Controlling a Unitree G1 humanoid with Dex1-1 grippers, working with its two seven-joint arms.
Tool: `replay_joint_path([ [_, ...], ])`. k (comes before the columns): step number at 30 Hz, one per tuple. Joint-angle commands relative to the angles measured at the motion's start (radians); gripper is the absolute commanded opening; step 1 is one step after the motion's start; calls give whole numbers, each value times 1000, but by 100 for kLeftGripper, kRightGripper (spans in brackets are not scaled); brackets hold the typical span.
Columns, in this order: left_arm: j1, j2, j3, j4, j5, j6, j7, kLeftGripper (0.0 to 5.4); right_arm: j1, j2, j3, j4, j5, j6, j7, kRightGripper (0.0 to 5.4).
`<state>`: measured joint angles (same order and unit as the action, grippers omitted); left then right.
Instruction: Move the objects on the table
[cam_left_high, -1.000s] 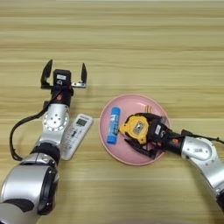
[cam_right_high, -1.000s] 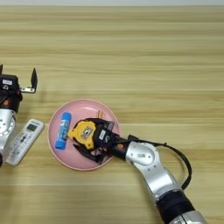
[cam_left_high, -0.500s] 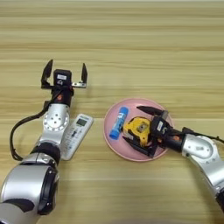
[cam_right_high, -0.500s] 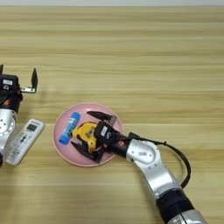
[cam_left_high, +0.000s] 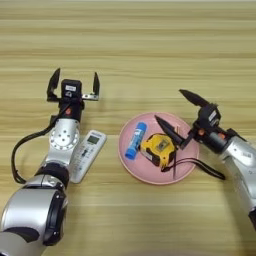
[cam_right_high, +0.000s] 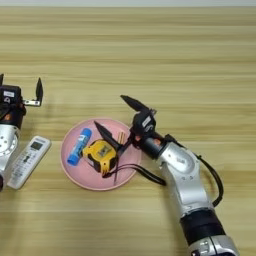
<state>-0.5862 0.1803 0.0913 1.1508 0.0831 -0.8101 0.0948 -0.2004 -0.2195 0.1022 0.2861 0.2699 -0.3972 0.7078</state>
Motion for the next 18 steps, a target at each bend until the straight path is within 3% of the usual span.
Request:
replay_joint_path([
  [1, -17, 9, -6, 12, 9, 13, -6, 540, -62, 11, -100, 84, 84, 11, -7, 537],
  [3, -17, 10, -6, 12, 9, 14, -7, 540, -96, 15, -148, 152, 112, -1, -16, 537],
  [11, -11, 15, -4, 9, 6, 13, -13, 540, -231, 26, -282, 530, 90, -137, -111, 537],
  [15, -8, 18, -1, 6, 3, 12, -19, 540, -283, 10, -315, 691, 26, -224, -232, 537],
  [18, -4, 20, 0, 2, 1, 11, -23, 540, -314, -15, -304, 787, -74, -296, -382, 537],
])
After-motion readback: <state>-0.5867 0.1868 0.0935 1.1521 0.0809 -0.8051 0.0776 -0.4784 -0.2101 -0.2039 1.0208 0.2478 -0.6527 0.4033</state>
